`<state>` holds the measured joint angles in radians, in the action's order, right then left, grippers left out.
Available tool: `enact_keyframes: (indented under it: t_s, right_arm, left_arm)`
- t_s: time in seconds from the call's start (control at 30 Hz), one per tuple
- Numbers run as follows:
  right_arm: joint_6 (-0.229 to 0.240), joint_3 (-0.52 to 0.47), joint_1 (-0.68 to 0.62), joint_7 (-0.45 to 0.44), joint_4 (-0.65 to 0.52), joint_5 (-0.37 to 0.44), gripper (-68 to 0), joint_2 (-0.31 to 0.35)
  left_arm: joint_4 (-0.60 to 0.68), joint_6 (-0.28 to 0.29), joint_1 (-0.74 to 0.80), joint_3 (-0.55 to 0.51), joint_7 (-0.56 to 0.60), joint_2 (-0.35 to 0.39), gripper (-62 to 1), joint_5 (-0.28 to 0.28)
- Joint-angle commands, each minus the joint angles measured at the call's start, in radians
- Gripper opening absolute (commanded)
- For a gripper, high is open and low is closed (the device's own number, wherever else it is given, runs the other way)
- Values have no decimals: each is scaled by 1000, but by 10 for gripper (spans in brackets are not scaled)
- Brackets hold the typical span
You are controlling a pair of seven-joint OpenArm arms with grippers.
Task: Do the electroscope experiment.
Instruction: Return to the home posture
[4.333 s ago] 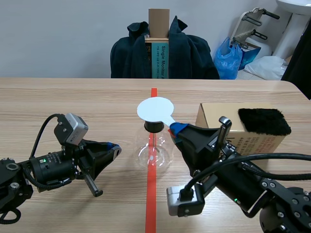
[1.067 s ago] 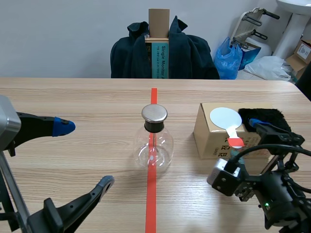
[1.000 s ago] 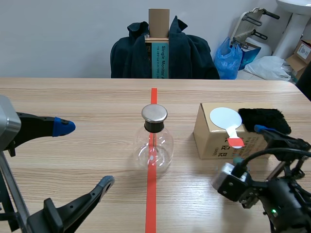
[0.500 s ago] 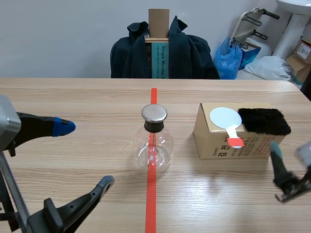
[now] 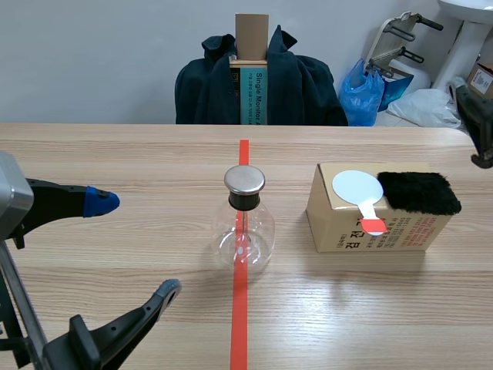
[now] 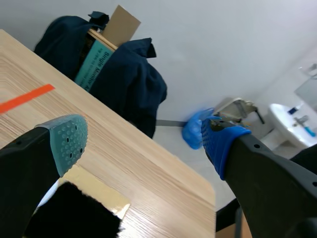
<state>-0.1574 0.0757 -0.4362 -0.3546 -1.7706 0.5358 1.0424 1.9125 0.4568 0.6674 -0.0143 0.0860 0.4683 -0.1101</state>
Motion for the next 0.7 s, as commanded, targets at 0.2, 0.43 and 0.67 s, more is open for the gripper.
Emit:
enact_keyframes:
  t_s: [0.2,0.43,0.67]
  right_arm:
    - [125,-1,71,74,-25,82,-205,-1]
    - [132,-5,74,79,-33,241,-205,-2]
    - [124,-5,79,32,-36,245,-205,-65]
  left_arm:
    - [5,2,-3,3,18,-5,14,-10]
    - [5,2,-3,3,19,-5,14,-10]
    - [5,2,-3,3,18,-5,14,-10]
